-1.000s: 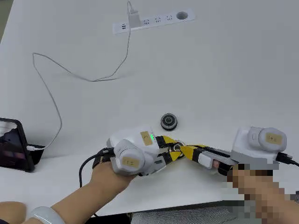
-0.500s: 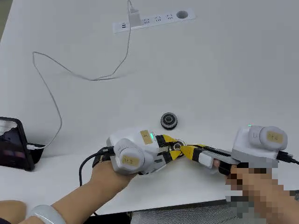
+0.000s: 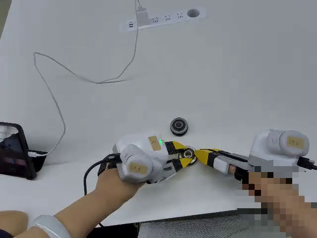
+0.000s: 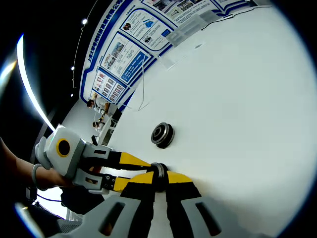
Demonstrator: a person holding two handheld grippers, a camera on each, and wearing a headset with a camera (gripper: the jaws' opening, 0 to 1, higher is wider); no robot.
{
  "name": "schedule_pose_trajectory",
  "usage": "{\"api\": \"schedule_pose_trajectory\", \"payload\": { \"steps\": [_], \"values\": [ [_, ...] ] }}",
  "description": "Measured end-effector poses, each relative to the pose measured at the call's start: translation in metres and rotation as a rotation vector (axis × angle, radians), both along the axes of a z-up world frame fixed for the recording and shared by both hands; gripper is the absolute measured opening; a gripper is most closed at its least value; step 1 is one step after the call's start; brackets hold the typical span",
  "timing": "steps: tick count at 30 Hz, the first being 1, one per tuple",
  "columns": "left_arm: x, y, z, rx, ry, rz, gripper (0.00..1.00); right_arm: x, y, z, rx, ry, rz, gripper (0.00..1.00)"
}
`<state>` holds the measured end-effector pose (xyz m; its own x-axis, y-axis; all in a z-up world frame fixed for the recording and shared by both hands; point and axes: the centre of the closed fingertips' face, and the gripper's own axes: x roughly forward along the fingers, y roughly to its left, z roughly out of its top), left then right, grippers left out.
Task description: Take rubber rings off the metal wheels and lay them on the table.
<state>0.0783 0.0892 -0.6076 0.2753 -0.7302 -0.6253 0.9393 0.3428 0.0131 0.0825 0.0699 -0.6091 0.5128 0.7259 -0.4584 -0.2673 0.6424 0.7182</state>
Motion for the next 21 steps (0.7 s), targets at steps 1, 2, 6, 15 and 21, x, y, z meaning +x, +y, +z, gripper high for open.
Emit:
{"api": "schedule_pose_trajectory", "payload": {
  "steps": [1,2,6,15,21],
  "values": [
    [-0.0001,-0.0002,0.0004,0.000,0.000,0.000,0.13,-0.0002,-0.0005,-0.0008,-0.007,-0.002,0.001,0.10],
    [-0.0002,-0.0003,0.0007,-0.001,0.000,0.000,0.13,-0.0005,-0.0011,-0.0020,-0.006,0.005,-0.001,0.11],
    [-0.0001,-0.0001,0.0009,-0.001,0.000,0.000,0.13,-0.0033,0.0011,-0.0038,0.004,0.020,0.000,0.15],
    [-0.0001,-0.0001,0.0017,-0.001,0.001,0.000,0.13,-0.0032,0.0038,-0.0017,0.037,0.044,-0.011,0.15],
    [0.0002,0.0002,0.0019,-0.003,0.002,0.003,0.13,-0.0034,0.0040,0.0044,0.041,0.032,-0.015,0.14]
  ]
}}
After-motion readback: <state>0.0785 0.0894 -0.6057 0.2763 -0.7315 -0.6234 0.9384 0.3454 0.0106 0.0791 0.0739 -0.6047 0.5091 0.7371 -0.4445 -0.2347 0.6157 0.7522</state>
